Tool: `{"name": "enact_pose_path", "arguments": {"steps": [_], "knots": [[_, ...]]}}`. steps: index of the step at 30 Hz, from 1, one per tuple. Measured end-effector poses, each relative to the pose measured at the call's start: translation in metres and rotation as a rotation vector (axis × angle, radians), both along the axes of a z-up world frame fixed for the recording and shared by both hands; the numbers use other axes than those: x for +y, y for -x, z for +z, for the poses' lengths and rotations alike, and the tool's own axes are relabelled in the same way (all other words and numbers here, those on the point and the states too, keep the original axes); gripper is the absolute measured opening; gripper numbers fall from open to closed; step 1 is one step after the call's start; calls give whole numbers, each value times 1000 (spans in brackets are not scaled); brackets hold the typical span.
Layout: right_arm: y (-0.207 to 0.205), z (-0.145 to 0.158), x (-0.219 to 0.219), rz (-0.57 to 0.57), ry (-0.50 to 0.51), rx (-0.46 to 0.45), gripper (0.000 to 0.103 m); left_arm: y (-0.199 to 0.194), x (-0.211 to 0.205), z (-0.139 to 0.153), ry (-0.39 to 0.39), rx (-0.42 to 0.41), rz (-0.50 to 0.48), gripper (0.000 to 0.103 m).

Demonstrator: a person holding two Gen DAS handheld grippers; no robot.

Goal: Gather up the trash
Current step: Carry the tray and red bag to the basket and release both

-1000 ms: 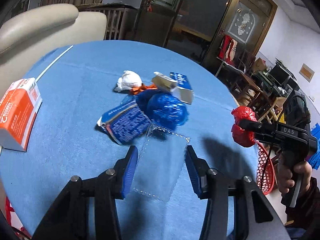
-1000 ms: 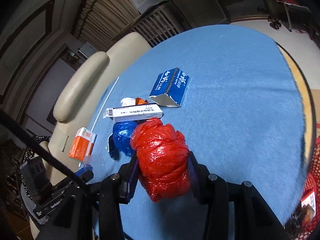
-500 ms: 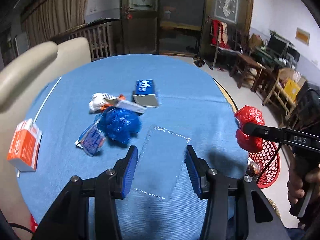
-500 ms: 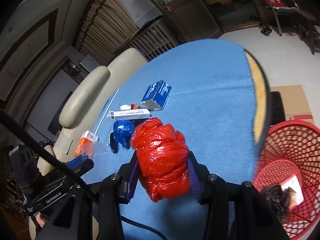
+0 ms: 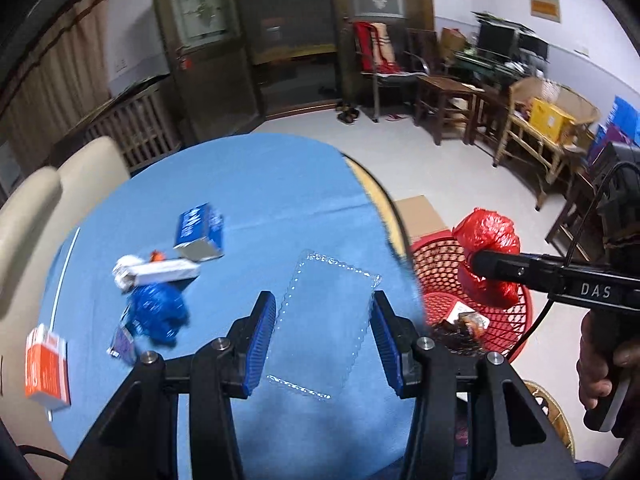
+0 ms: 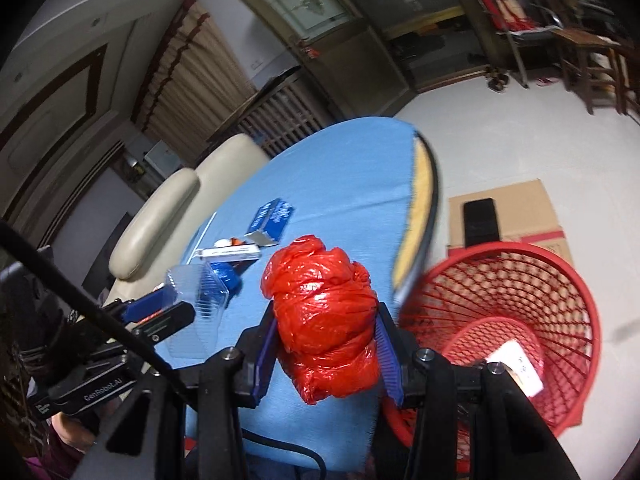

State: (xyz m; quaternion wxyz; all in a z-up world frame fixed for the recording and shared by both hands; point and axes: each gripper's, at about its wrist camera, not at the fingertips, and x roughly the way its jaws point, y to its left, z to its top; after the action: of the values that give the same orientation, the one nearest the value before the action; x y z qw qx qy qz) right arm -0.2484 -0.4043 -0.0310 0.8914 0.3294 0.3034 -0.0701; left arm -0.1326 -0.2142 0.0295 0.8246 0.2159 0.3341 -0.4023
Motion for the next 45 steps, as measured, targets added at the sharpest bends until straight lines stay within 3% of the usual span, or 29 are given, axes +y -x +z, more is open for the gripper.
{"name": "enact_pose_path", "arguments": {"steps": [7, 13, 23, 28, 32, 45], "knots": [[36, -9, -31, -67, -8, 18, 48, 14, -39, -2, -37, -12, -72, 50], [58, -17, -51, -121, -24, 33, 48, 24, -66, -10, -44, 43, -135, 50], [88, -43, -78, -208, -89, 69, 49, 28, -107, -46, -69, 259, -231, 51], [95, -52, -83, -229, -117, 84, 51, 28, -117, -60, -90, 295, -229, 53], [97, -57, -87, -244, -153, 99, 63, 29, -122, -66, -111, 294, -233, 53], [92, -47, -82, -242, -141, 74, 65, 16, -97, -59, -83, 311, -170, 60]]}}
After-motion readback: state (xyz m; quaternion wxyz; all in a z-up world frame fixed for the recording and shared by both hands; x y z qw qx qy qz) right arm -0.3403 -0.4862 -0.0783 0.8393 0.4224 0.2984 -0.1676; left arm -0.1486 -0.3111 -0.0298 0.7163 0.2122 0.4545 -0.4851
